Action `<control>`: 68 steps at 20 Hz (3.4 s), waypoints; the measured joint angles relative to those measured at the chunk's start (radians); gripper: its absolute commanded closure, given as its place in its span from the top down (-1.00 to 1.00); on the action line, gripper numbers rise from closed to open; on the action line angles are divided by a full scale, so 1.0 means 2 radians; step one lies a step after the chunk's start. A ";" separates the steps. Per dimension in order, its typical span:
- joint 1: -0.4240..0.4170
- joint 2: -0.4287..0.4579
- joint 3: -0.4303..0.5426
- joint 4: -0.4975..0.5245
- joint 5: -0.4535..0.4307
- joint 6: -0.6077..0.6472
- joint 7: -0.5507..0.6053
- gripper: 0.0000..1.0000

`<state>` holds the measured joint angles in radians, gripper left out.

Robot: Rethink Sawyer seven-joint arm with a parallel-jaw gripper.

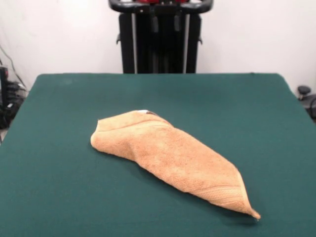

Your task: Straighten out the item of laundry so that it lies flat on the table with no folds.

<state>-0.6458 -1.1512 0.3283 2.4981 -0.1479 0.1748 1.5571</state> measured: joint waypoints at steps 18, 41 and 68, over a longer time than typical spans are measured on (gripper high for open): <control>0.059 0.086 -0.001 -0.207 -0.005 0.126 0.000 1.00; 0.092 0.184 -0.001 -0.393 -0.012 0.168 0.000 1.00; 0.092 0.167 -0.011 -0.294 -0.007 0.071 0.000 1.00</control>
<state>-0.4623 -0.8172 0.3056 1.9093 -0.1628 0.3163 1.5571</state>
